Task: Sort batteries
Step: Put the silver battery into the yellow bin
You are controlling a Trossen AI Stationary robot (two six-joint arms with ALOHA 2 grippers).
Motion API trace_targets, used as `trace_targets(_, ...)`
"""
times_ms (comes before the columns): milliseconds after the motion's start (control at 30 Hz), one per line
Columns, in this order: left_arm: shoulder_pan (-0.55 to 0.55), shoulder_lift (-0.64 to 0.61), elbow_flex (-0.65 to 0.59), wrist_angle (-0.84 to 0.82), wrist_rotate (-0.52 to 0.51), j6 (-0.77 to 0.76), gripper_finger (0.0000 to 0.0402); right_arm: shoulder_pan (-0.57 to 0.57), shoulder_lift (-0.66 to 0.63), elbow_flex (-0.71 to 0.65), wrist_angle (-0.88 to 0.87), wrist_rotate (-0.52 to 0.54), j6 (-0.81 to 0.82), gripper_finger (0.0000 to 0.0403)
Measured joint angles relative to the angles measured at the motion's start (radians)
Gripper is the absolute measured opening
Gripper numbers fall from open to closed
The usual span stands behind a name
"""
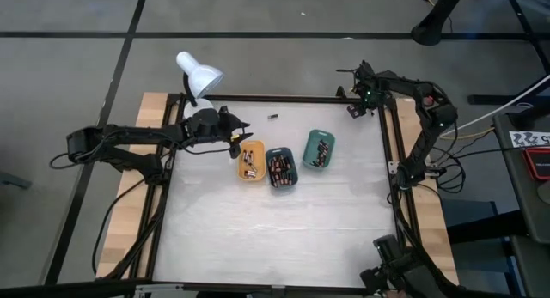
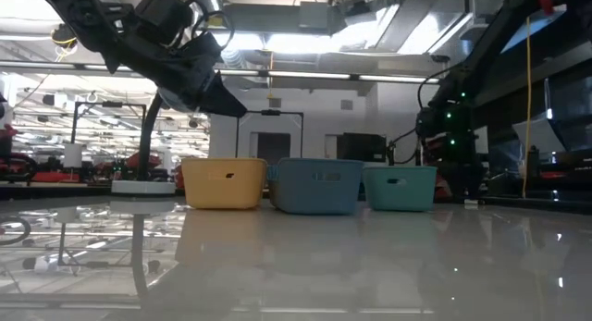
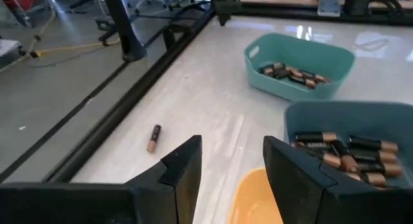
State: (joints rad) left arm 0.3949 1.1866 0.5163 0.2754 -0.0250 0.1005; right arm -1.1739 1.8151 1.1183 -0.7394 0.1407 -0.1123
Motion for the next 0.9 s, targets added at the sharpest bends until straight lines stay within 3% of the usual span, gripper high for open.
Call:
trace_targets(267, -0.018, 0.0, 0.0, -0.034, 0.0, 0.007, 0.0156, -0.007, 0.029, 0.022, -0.024, -0.022, 0.008, 0.0211)
trace_targets(500, -0.018, 0.0, 0.0, -0.038, 0.0, 0.004, 0.0156, -0.042, 0.058, 0.035, -0.036, -0.148, 0.05, 0.0201)
trace_targets(600, -0.018, 0.0, 0.0, -0.039, 0.0, 0.01, 0.0156, -0.035, 0.059, 0.018, -0.035, -0.159, 0.016, 0.0161)
trace_targets(800, -0.017, 0.0, 0.0, -0.021, 0.0, 0.016, 0.0156, 0.005, 0.059, 0.009, -0.021, -0.156, -0.03, 0.0025)
trace_targets(900, -0.017, 0.0, 0.0, -0.018, 0.0, 0.011, 0.0156, 0.039, 0.054, 0.02, -0.022, -0.115, -0.051, 0.0025)
